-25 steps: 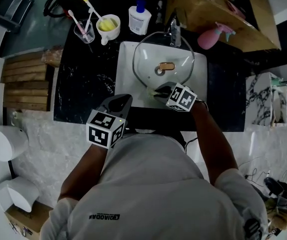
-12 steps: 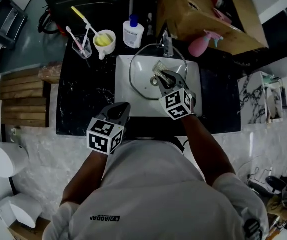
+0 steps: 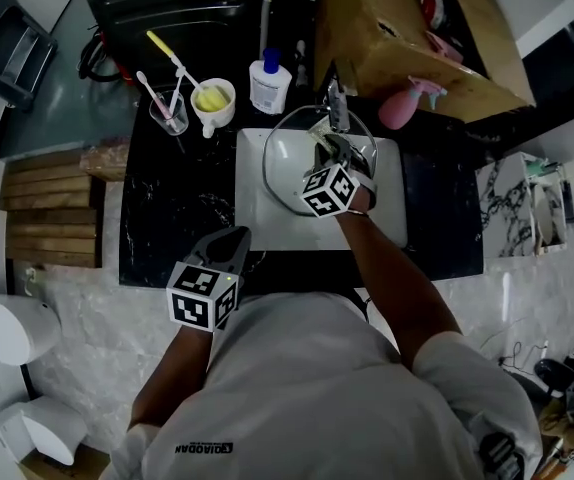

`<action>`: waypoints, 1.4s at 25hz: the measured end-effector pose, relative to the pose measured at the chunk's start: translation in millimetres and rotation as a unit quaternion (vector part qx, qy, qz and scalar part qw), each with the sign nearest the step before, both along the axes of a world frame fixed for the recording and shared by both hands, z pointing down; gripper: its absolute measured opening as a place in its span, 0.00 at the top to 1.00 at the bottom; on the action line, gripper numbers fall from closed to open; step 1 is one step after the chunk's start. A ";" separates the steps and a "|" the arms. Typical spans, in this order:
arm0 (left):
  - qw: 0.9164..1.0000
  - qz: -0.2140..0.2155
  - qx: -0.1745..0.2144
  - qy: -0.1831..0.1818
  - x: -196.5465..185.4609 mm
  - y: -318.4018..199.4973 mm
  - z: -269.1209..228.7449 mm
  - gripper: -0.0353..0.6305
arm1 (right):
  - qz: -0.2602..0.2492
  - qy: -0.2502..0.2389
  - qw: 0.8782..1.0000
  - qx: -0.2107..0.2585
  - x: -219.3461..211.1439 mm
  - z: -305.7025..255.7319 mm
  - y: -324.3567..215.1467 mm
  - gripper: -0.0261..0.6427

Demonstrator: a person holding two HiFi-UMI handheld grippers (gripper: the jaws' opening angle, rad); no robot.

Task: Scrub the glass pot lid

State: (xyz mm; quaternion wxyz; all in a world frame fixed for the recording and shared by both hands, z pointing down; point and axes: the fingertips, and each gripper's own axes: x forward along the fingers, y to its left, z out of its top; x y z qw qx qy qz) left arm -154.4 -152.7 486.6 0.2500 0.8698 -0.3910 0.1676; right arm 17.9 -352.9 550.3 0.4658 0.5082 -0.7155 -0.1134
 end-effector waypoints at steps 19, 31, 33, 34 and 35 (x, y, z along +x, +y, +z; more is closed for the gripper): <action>1.000 -0.013 -0.012 -0.002 -18.0 -3.7 6.5 0.92 | 0.009 -0.012 1.000 0.009 -28.9 9.2 -28.2 0.80; 0.999 -0.029 -0.014 0.001 -27.5 -2.5 9.6 0.92 | -0.017 -0.011 1.000 0.005 -51.3 12.8 -28.0 0.80; 0.999 -0.031 -0.015 0.001 -28.4 -1.5 10.2 0.92 | -0.023 -0.011 1.000 0.003 -55.3 13.5 -26.8 0.80; 0.999 -0.032 -0.016 0.001 -29.0 -1.2 10.6 0.92 | -0.026 -0.011 1.000 0.001 -57.6 14.2 -25.9 0.80; 0.999 -0.033 -0.016 0.002 -29.5 -1.2 11.0 0.92 | -0.031 -0.009 0.999 0.000 -60.2 15.1 -24.7 0.80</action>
